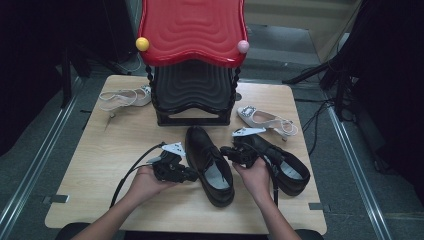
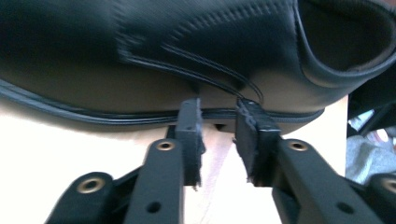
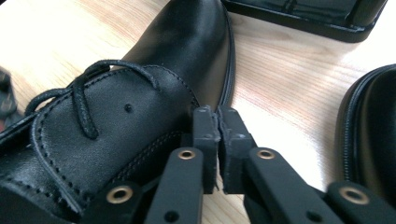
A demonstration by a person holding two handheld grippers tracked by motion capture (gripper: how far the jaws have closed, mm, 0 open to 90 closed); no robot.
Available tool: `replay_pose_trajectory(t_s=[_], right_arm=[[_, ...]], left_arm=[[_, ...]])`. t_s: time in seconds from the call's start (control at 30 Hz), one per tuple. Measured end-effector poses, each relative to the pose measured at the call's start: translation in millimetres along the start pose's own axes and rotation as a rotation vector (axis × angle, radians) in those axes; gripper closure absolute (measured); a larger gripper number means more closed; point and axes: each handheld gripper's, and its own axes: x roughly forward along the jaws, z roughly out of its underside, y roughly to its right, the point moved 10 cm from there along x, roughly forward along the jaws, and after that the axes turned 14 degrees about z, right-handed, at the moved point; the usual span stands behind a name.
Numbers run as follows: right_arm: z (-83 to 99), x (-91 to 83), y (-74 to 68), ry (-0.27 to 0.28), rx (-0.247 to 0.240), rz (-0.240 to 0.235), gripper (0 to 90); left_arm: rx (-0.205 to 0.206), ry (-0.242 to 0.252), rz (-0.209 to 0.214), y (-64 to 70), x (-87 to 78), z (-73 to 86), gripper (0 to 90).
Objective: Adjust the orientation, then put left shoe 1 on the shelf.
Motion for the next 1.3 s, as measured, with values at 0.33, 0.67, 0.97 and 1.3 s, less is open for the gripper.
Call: replay_pose_trajectory(t_s=[0.33, 0.67, 0.97, 1.3], right_arm=[[0.3, -19.4, 5.0, 0.014, 0.02, -0.041, 76.7], [0.9, -42.8, 0.6, 0.011, 0.02, -0.059, 74.2], [-2.4, -66.7, -14.3, 0.021, 0.014, -0.093, 71.2], [10.3, -70.7, -39.6, -0.019, -0.012, -0.142, 65.9]], left_arm=[[-0.031, 0.025, -0.046, -10.9, -31.8, -1.3, 84.4], [-0.034, 0.06, -0.063, -14.8, -50.2, -7.4, 88.4], [-0.047, 0.087, -0.066, -23.4, -70.8, -20.7, 88.4], [-0.034, 0.092, -0.104, -28.2, -99.0, -44.5, 89.9]])
